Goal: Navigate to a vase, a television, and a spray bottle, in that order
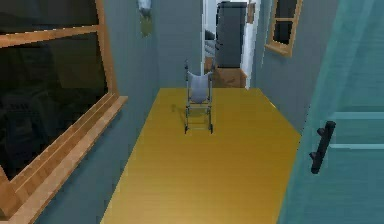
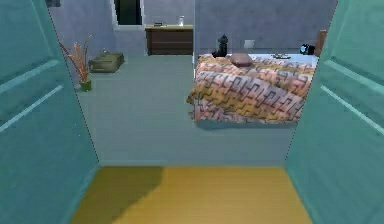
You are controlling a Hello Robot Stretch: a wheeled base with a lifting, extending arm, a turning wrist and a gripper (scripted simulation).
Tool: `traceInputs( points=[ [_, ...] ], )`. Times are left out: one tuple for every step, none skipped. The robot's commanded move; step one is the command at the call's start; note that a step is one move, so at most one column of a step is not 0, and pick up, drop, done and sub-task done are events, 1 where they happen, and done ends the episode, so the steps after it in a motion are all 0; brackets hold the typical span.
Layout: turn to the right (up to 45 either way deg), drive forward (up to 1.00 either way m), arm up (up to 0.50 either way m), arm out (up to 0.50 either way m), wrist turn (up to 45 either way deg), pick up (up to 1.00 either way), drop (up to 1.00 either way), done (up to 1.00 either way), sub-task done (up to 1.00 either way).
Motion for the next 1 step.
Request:
traceInputs(
  points=[
    [0.0,1.00,0.00,0.00,0.0,0.00,0.00,0.00,0.00]
  ],
)
